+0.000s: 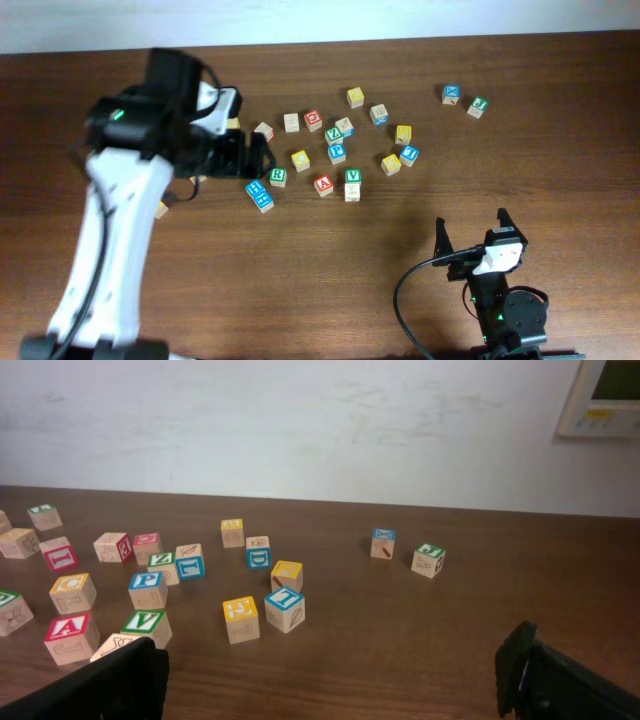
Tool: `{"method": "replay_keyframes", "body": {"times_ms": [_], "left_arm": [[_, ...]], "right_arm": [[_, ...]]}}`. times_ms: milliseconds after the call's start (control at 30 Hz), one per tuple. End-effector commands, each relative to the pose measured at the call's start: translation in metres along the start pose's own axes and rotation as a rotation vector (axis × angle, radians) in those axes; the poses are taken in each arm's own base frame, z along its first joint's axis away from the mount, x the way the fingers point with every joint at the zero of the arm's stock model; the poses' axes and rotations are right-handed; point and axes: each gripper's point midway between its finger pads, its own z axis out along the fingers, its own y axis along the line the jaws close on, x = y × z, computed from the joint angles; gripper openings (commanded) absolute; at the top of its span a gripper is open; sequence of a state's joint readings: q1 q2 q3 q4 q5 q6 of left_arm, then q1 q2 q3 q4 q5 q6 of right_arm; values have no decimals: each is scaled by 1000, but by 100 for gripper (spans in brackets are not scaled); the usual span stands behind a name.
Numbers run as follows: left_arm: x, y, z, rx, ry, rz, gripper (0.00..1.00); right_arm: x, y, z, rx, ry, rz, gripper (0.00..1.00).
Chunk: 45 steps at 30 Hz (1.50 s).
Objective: Spell out RSS
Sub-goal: 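Reach the left gripper forward to the green R block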
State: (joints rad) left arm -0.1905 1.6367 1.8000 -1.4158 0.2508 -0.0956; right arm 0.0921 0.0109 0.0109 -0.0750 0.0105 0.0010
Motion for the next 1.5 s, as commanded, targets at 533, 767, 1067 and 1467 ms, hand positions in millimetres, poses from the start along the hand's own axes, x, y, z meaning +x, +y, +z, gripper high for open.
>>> {"method": "replay_keyframes", "body": {"times_ms": [533,767,1067,1467], "left_arm": [[-58,38,169,-153,106,108,99],[-47,34,173,-131,146,107,99],[-29,32,187,-141,201,114,100],[-12,36,237,-195,290,130,93]], "right_arm": [[3,-3,0,16,5,8,98],[3,-3,0,16,5,8,98],[3,-3,0,16,5,8,98],[3,-3,0,16,5,8,98]]}}
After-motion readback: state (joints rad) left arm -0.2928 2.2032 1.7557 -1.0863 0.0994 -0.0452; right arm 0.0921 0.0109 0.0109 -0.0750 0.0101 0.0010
